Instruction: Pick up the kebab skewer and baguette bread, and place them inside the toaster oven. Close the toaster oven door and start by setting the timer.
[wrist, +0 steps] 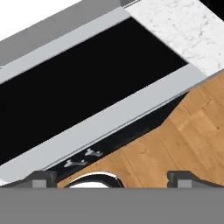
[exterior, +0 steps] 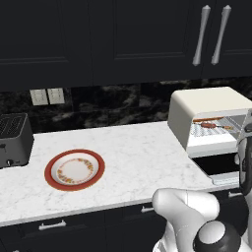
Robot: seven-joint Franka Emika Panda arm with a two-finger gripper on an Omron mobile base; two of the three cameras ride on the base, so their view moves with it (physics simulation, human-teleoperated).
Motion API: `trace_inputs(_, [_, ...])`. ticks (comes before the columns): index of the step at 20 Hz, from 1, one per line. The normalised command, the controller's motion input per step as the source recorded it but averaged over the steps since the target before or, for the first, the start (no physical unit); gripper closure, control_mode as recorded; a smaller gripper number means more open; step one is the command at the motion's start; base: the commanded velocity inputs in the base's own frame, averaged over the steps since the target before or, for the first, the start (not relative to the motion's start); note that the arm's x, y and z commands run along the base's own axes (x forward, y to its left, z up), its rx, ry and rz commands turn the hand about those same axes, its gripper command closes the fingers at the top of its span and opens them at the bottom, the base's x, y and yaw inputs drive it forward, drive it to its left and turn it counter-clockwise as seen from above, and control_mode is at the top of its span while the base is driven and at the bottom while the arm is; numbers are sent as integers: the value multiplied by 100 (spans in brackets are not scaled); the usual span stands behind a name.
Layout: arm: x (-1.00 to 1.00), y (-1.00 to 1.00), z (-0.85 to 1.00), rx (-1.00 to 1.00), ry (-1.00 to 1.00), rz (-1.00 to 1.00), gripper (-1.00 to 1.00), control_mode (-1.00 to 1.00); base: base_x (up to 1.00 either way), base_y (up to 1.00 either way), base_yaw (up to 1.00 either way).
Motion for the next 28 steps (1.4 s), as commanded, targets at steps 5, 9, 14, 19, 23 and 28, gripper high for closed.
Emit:
trace_inputs(5, [0,17,-17,-3,15,28,-100,-100,0,0,0])
trace_inputs(9, [0,1,-26,-4,17,20,-100,-100,0,0,0])
trace_inputs(14, [0,0,-31,-1,15,14,-100,-100,0,0,0])
trace_inputs(19, [6,1,-31,0,4,2,-100,-100,0,0,0])
trace_inputs(23, [-2,0,-35,0,-1,-1,-100,-100,0,0,0])
trace_inputs(28, [15,0,-35,0,0,0,-100,-100,0,0,0])
